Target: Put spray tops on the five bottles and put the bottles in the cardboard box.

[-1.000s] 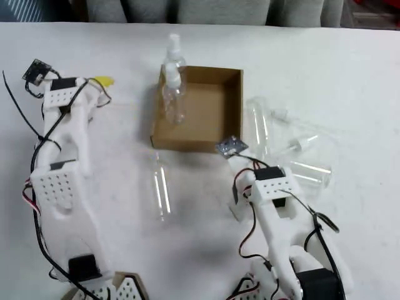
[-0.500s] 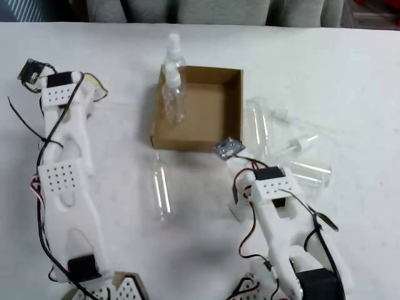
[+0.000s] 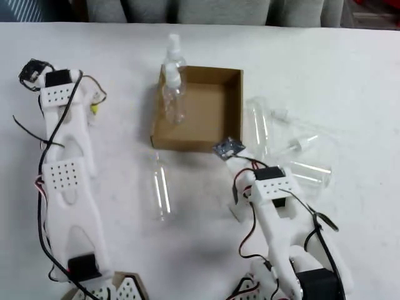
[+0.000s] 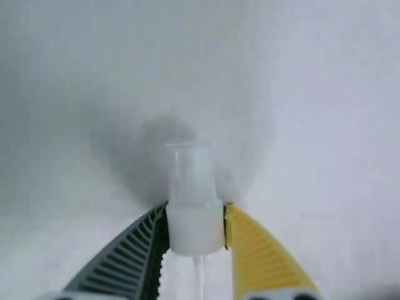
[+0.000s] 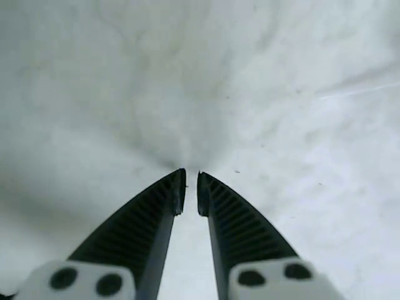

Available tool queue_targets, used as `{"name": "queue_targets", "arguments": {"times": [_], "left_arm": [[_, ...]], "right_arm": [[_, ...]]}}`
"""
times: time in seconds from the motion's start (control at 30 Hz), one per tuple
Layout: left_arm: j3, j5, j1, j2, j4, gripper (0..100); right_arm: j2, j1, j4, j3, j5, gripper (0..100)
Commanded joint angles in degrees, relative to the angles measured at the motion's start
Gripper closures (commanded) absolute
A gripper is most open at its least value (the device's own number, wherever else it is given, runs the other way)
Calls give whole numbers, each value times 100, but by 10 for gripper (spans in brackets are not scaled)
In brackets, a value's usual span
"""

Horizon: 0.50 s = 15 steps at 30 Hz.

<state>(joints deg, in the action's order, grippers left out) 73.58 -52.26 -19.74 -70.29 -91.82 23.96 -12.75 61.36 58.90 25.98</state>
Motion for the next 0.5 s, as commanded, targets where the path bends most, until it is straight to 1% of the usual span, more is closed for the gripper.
{"name": "queue_targets", "arguments": {"times": [0.0,0.07,0.1,0.2,0.3,0.47], "left_arm": [[1486,492,338,119,-1108,980],[1785,993,444,136,-1108,980],[1855,1125,462,171,-1108,980],[1530,1187,576,488,-1108,980],[703,1187,778,1086,-1108,980],[-1248,1196,1226,2642,-1090,980]], "right_arm": [[171,224,-40,-18,70,981],[189,426,-40,-18,70,981],[189,549,-40,-18,70,981],[189,910,-92,-18,79,981],[145,1103,-242,-18,79,981],[145,1138,-321,-18,79,981]]}}
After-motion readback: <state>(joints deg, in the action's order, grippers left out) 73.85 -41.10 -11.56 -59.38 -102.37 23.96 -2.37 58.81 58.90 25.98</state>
